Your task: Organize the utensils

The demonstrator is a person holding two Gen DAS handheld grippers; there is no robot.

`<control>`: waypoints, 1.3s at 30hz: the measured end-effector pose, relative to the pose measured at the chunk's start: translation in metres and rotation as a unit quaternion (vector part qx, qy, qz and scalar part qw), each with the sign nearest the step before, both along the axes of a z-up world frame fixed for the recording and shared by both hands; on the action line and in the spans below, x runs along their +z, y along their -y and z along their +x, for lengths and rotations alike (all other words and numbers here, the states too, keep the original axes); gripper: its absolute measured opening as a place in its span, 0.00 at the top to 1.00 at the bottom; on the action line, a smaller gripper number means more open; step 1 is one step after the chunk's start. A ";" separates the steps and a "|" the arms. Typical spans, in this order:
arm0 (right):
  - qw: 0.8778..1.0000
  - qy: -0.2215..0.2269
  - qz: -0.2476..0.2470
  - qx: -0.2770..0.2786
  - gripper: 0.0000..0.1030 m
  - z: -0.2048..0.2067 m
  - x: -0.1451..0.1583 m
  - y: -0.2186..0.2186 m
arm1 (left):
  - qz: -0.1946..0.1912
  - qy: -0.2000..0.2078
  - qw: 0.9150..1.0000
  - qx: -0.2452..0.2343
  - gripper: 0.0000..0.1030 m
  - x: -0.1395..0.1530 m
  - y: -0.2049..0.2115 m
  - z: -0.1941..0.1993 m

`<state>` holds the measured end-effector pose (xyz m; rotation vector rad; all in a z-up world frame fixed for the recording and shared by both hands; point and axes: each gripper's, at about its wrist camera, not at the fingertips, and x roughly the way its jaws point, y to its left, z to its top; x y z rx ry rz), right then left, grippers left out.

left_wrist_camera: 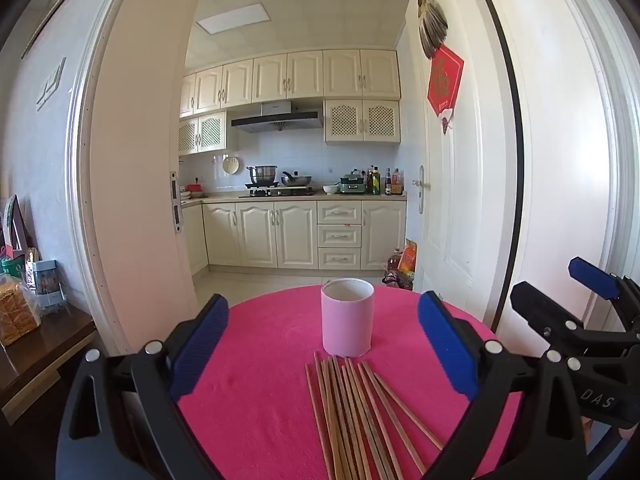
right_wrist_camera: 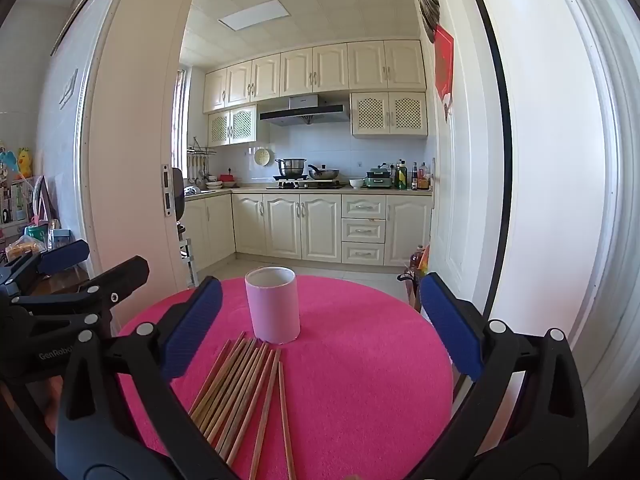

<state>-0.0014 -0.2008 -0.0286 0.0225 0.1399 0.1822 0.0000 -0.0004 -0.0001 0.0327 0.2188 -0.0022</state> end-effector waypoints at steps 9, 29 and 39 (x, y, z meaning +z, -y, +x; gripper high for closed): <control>1.000 -0.001 0.003 0.002 0.06 0.001 0.000 0.002 | -0.001 0.001 1.000 0.001 0.09 0.000 0.000 0.000; 1.000 0.000 0.003 0.001 0.06 -0.001 -0.004 0.004 | -0.002 0.002 1.000 0.001 0.09 -0.001 0.000 -0.002; 1.000 -0.001 0.003 0.002 0.06 -0.005 -0.003 0.005 | -0.002 0.002 1.000 0.002 0.09 0.002 -0.002 -0.004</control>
